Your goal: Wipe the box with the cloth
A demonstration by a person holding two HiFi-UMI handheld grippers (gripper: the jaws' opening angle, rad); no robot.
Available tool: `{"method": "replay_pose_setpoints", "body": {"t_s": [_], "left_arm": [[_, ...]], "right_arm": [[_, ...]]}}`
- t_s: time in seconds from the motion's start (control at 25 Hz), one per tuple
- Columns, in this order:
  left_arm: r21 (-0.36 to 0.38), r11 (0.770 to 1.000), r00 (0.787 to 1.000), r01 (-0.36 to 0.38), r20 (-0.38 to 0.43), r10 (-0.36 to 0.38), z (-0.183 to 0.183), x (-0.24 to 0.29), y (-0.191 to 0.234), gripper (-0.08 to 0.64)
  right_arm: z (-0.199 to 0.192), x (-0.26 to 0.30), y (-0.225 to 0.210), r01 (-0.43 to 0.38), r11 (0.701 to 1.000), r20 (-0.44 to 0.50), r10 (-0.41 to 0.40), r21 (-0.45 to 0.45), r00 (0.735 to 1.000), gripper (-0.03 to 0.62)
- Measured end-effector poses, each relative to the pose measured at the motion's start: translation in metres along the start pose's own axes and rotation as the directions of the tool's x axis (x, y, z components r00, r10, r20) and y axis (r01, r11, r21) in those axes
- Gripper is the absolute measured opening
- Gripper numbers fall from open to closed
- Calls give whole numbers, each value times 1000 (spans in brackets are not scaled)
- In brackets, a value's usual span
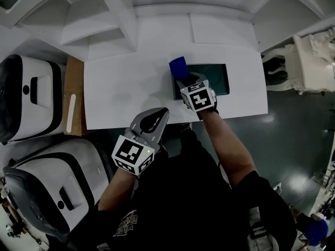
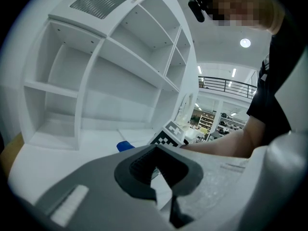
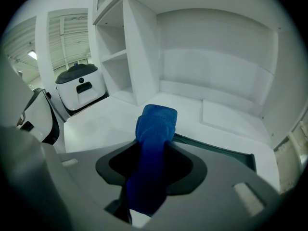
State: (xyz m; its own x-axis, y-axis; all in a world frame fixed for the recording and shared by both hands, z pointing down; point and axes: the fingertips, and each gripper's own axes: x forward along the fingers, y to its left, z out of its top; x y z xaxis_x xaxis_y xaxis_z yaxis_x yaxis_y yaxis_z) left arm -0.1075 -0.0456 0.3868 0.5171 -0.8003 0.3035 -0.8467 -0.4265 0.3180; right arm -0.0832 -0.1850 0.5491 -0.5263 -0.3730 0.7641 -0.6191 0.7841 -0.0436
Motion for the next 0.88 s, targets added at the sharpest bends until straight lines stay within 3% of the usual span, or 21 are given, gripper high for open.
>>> {"method": "replay_pose_setpoints", "body": {"t_s": [0.52,0.88], "left_arm": [[-2,1000,1000,5,-8,-5,-3,2,-3,2],[-8,1000,1000,6,-13,-6,-5,2,0,2]], "right_arm": [[-1,0,-6,14,999,19,-14,29,1000,211],[0,3,-3,27,999,-9,-27,16,1000,141]]}}
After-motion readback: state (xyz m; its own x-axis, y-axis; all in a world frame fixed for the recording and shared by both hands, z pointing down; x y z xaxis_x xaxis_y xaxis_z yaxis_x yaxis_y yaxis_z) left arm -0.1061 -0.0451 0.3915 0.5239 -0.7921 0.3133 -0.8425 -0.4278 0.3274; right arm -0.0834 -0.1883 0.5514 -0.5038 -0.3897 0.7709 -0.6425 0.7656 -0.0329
